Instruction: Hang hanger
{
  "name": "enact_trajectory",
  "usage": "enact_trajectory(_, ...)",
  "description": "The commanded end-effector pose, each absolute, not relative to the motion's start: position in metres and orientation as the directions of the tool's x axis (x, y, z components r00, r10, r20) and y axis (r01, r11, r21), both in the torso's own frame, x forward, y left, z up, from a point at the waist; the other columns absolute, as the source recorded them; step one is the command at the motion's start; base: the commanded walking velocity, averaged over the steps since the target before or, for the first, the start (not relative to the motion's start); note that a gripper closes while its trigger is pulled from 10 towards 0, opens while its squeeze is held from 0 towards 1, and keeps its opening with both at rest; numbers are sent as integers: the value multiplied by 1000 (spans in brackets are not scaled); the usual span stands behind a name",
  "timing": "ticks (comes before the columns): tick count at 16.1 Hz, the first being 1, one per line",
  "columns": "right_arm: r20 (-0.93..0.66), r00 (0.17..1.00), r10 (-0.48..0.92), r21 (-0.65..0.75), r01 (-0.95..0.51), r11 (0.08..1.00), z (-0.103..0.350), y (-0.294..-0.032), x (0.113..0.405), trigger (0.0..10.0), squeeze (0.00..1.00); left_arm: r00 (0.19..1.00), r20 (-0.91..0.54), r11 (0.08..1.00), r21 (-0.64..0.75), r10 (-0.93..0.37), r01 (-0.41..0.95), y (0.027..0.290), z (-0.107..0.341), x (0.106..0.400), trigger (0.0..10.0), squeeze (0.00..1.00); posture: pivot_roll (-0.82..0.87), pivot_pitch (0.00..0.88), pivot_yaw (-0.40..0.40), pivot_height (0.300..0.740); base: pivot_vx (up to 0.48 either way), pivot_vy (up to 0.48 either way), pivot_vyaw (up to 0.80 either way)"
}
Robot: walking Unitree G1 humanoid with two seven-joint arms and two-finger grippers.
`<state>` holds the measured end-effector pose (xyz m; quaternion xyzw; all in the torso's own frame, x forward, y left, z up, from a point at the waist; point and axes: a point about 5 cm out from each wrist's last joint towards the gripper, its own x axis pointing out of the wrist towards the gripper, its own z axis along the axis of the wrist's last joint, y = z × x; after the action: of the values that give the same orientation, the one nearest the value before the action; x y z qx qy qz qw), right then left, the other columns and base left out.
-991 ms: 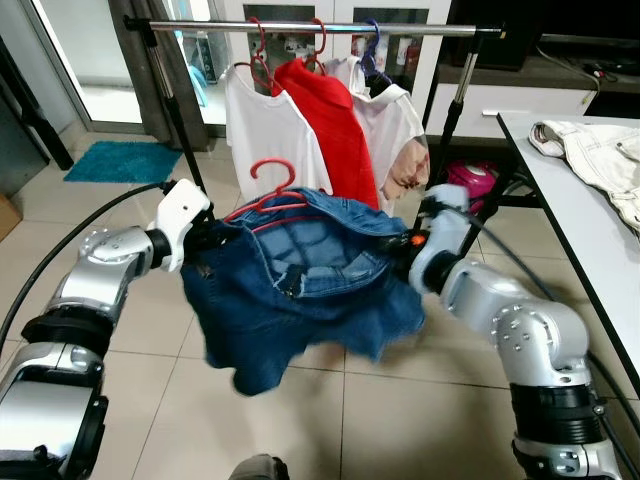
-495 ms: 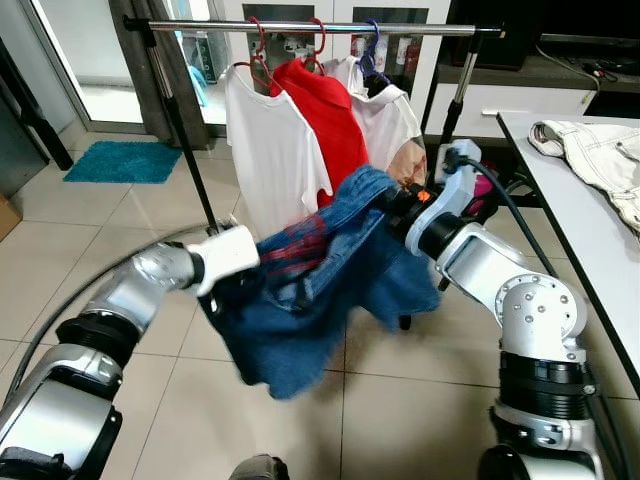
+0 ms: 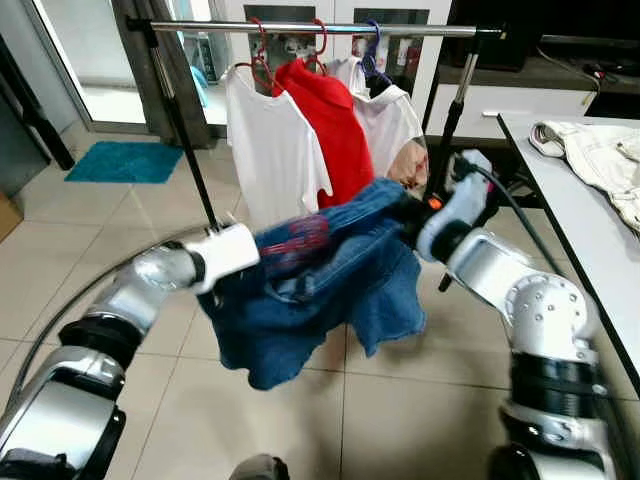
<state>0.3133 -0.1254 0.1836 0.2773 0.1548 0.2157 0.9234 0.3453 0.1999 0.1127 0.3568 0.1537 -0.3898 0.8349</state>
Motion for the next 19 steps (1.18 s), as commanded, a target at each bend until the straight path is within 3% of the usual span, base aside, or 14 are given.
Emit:
enact_trajectory(1,-178,860,479,550,-317,773,182,-126,313,0,0,633,-482,458,440,-606,773,200,120,343,0,0,-109,0,60,740,0,0,0)
enact_trajectory(5,-226,836,500,470,-356,808,175,-127,308,0,0,616,-346,552,273,-707,788,211,138,340,0,0,-102,0,51,740,0,0,0)
enact_trajectory(8,-276,778,565,380,-451,807,166,-122,297,0,0,539,-295,536,100,-789,839,214,150,338,0,0,-105,0,50,740,0,0,0)
enact_trajectory(9,-253,782,570,378,-462,802,170,-121,297,0,0,608,-344,605,129,-716,786,221,145,344,0,0,-108,0,52,740,0,0,0)
enact_trajectory(13,-155,765,626,383,-537,752,189,-113,294,0,0,697,-329,715,87,-637,694,216,148,359,0,0,-110,0,54,740,0,0,0)
enact_trajectory(18,-47,795,605,397,-541,741,219,-124,299,0,0,698,-449,729,137,-558,671,216,140,364,0,0,-119,0,66,740,0,0,0)
enact_trajectory(19,-56,795,604,393,-538,745,219,-126,298,0,0,699,-487,713,198,-524,672,217,137,365,0,0,-124,0,69,740,0,0,0)
